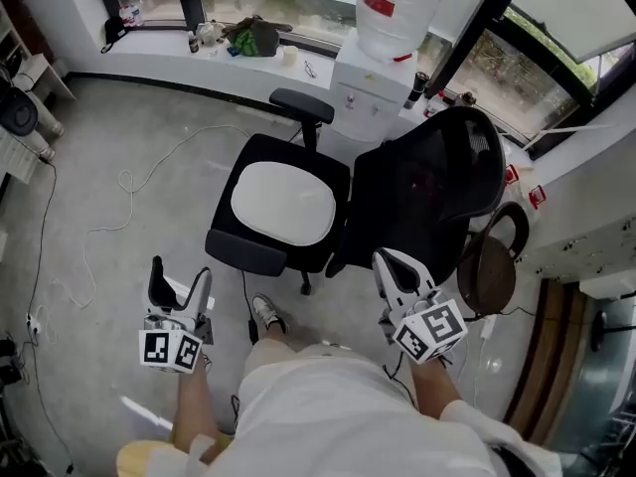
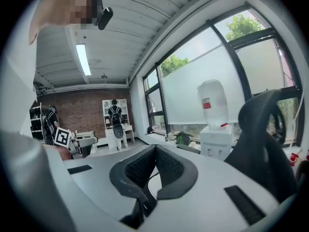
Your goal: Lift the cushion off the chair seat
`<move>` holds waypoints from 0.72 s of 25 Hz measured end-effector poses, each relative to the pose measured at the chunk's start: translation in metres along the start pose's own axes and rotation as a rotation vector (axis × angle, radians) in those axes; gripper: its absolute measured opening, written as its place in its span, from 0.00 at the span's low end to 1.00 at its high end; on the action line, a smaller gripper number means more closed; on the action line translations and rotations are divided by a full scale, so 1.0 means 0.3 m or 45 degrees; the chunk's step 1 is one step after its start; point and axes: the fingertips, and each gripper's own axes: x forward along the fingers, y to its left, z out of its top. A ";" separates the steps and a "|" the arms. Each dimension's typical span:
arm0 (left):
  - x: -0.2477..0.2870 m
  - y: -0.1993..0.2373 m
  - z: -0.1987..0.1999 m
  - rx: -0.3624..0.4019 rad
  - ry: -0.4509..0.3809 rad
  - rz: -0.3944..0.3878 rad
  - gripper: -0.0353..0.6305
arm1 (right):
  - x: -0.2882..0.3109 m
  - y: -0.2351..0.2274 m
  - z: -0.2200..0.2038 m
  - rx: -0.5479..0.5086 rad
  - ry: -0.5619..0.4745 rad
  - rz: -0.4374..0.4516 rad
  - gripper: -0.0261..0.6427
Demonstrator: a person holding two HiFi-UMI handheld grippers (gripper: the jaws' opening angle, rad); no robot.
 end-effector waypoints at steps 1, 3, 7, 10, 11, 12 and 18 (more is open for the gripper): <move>0.048 0.040 0.000 0.001 0.006 -0.028 0.74 | 0.069 0.027 0.021 -0.006 0.011 0.013 0.04; 0.129 0.119 -0.002 -0.025 0.005 -0.067 0.74 | 0.195 0.081 0.061 -0.022 0.031 0.034 0.04; 0.254 0.234 -0.032 -0.065 0.021 -0.141 0.74 | 0.352 0.140 0.085 -0.026 0.086 0.022 0.04; 0.335 0.293 -0.055 -0.088 0.049 -0.180 0.74 | 0.418 0.147 0.071 -0.016 0.134 -0.014 0.04; 0.357 0.306 -0.065 -0.095 0.057 -0.188 0.74 | 0.435 0.144 0.069 -0.013 0.144 -0.026 0.04; 0.376 0.318 -0.076 -0.103 0.064 -0.194 0.74 | 0.452 0.140 0.067 -0.011 0.153 -0.036 0.04; 0.474 0.332 -0.174 -0.130 0.163 -0.225 0.74 | 0.534 0.098 0.045 -0.004 0.196 -0.055 0.04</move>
